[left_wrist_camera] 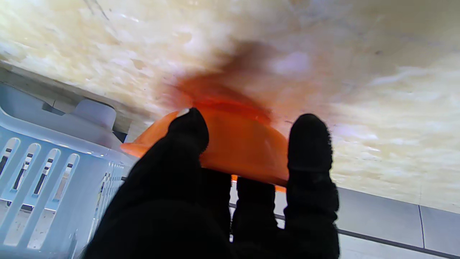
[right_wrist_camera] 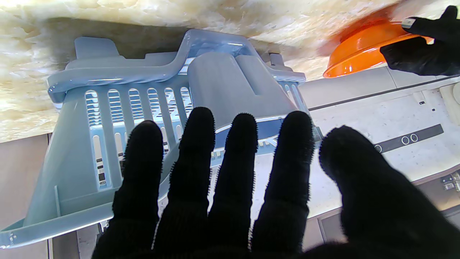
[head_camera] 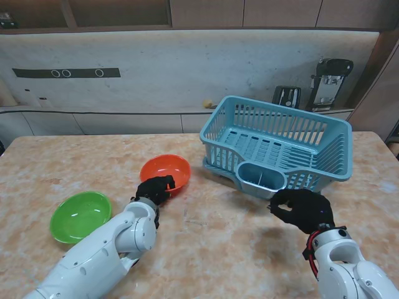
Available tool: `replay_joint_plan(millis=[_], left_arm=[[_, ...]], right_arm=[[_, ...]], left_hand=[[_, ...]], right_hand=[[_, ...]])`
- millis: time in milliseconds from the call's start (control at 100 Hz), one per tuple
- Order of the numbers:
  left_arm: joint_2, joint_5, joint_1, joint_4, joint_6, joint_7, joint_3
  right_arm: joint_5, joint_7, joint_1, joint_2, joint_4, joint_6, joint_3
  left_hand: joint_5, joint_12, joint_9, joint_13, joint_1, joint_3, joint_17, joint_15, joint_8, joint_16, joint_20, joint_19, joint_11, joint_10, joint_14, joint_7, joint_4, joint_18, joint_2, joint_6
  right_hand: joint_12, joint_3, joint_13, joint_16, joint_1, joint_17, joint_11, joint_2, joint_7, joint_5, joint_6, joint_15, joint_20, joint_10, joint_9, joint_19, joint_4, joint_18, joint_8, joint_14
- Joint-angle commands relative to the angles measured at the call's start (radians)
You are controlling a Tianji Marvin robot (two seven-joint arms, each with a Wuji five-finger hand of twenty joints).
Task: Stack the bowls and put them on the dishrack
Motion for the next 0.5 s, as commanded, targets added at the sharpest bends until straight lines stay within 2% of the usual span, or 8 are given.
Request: replay_joint_plan(millis=[0, 60, 250, 490], left_arm=[[-0.004, 0.012, 0.01, -0.013, -0.002, -0.005, -0.009], [-0.006, 0.02, 0.018, -0.018, -0.004, 0.015, -0.017], [-0.009, 0.051, 0.048, -0.045, -0.015, 0.069, -0.051], [-0.005, 0.115, 0.104, -0.108, -0.039, 0.134, -0.111]], right_arm=[[0.001, 0.012, -0.01, -0.006, -0.003, 0.001, -0.002], [0.001, 0.012, -0.01, -0.006, -0.003, 0.001, -0.002], [0.0, 0.013, -0.011, -0.006, -0.004, 0.001, -0.001], [-0.001, 0.011, -0.019, -0.007, -0.008, 0.0, 0.004]], left_hand=[[0.005, 0.055, -0.004, 0.078, 0.08, 0.07, -0.046, 0.181, 0.059, 0.08, -0.003, -0.028, 0.041, -0.011, 0.029, 0.076, -0.051, -0.089, 0.072, -0.037], [-0.01, 0.089, -0.03, 0.061, 0.081, 0.094, -0.067, 0.206, 0.098, 0.105, -0.005, -0.052, 0.064, 0.002, 0.039, 0.114, -0.054, -0.084, 0.083, -0.035], [-0.033, 0.152, -0.072, 0.044, 0.08, 0.128, -0.083, 0.315, 0.2, 0.214, -0.008, -0.094, 0.123, 0.028, 0.053, 0.192, -0.062, -0.141, 0.093, -0.029], [-0.022, 0.155, -0.066, 0.061, 0.081, 0.15, -0.047, 0.324, 0.229, 0.276, -0.035, -0.141, 0.153, 0.027, 0.041, 0.215, -0.075, -0.168, 0.076, -0.025]], right_hand=[[0.011, -0.014, 0.001, 0.007, -0.013, -0.015, 0.007, 0.023, 0.013, 0.01, -0.015, -0.007, -0.011, -0.006, 0.012, -0.005, 0.013, 0.003, 0.01, -0.009], [0.011, -0.014, 0.001, 0.007, -0.013, -0.014, 0.007, 0.024, 0.013, 0.011, -0.015, -0.007, -0.01, -0.008, 0.012, -0.005, 0.013, 0.005, 0.01, -0.01], [0.011, -0.015, 0.0, 0.007, -0.013, -0.015, 0.007, 0.023, 0.013, 0.012, -0.017, -0.008, -0.01, -0.007, 0.013, -0.005, 0.013, 0.007, 0.011, -0.01], [0.011, -0.015, 0.001, 0.007, -0.013, -0.015, 0.007, 0.024, 0.013, 0.012, -0.015, -0.009, -0.01, -0.007, 0.014, -0.006, 0.013, 0.008, 0.011, -0.01]])
